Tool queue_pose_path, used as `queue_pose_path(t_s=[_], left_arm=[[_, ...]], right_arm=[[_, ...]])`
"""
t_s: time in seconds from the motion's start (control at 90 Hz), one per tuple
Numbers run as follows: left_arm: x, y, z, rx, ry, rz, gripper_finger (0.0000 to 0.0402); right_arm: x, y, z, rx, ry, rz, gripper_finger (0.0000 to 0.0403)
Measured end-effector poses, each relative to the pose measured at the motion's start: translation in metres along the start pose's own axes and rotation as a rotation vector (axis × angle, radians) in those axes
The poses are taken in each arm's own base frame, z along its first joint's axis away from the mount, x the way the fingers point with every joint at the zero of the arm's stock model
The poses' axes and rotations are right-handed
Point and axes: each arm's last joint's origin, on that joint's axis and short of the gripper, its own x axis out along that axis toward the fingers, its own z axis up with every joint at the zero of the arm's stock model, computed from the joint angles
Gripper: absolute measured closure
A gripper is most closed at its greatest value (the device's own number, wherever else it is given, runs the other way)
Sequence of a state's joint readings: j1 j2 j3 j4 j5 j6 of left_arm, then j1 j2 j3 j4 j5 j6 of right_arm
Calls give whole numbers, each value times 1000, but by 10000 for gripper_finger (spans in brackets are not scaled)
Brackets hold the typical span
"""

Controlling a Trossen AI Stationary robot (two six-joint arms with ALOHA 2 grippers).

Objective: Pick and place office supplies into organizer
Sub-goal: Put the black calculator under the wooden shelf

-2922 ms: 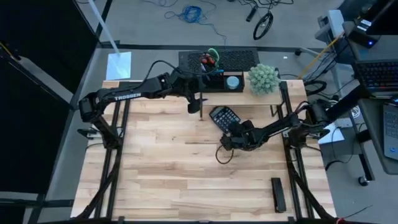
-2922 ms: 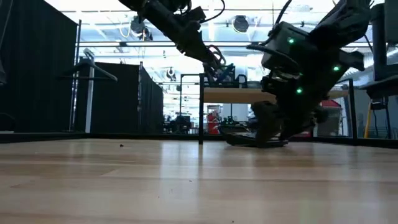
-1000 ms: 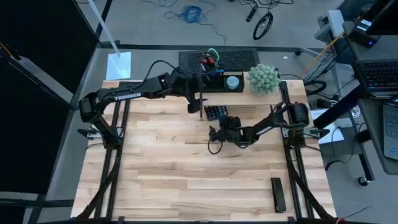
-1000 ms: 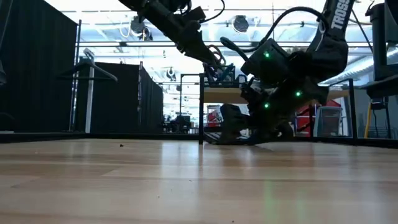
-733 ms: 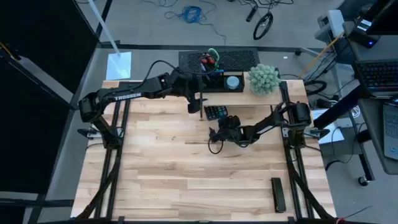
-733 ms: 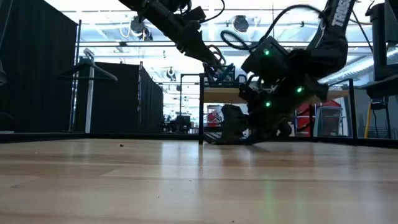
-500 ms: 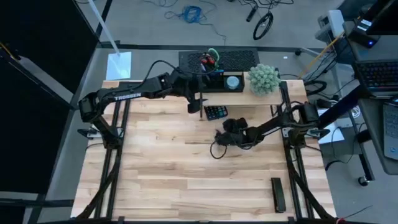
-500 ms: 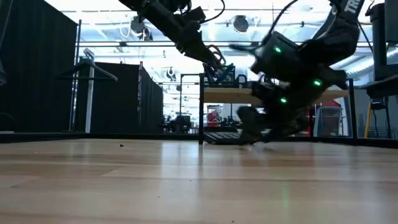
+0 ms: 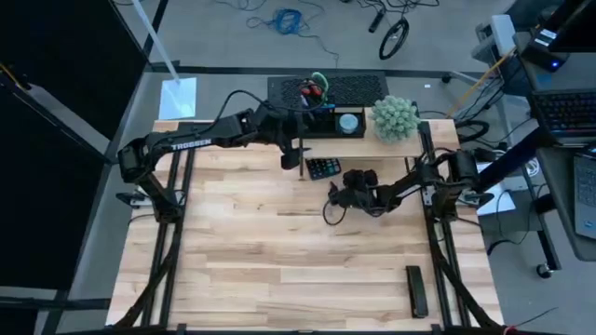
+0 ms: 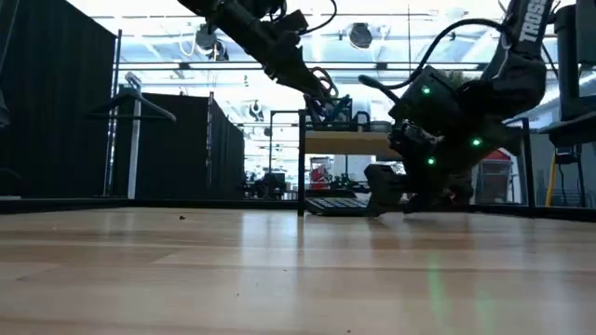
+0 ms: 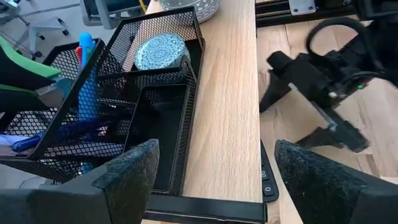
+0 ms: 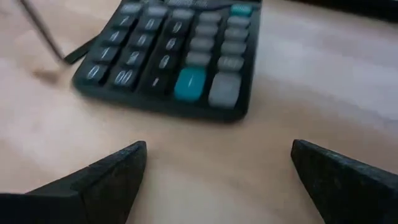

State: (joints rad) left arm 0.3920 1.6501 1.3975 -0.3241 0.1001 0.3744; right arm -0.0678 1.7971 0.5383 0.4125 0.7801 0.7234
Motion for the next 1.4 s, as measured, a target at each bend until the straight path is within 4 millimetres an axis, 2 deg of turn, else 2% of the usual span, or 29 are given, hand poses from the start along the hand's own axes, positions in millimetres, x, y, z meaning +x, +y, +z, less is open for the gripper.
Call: queue_pose_path(t_s=[0.189, 0.478, 0.8, 1.156, 1.4], left_arm=[[0, 0, 0, 0, -1, 1, 93], [0, 0, 0, 1, -1, 1, 93], [0, 0, 0, 1, -1, 1, 93], [0, 0, 0, 1, 0, 1, 93], [0, 0, 0, 0, 1, 0, 93]], right_arm=[[15, 0, 1, 9, -6, 53, 18], [17, 4, 2, 30, -25, 103, 18], [13, 14, 5, 71, -28, 230, 18], [13, 14, 5, 17, -23, 235, 18], [-5, 22, 7, -43, 32, 332, 18]])
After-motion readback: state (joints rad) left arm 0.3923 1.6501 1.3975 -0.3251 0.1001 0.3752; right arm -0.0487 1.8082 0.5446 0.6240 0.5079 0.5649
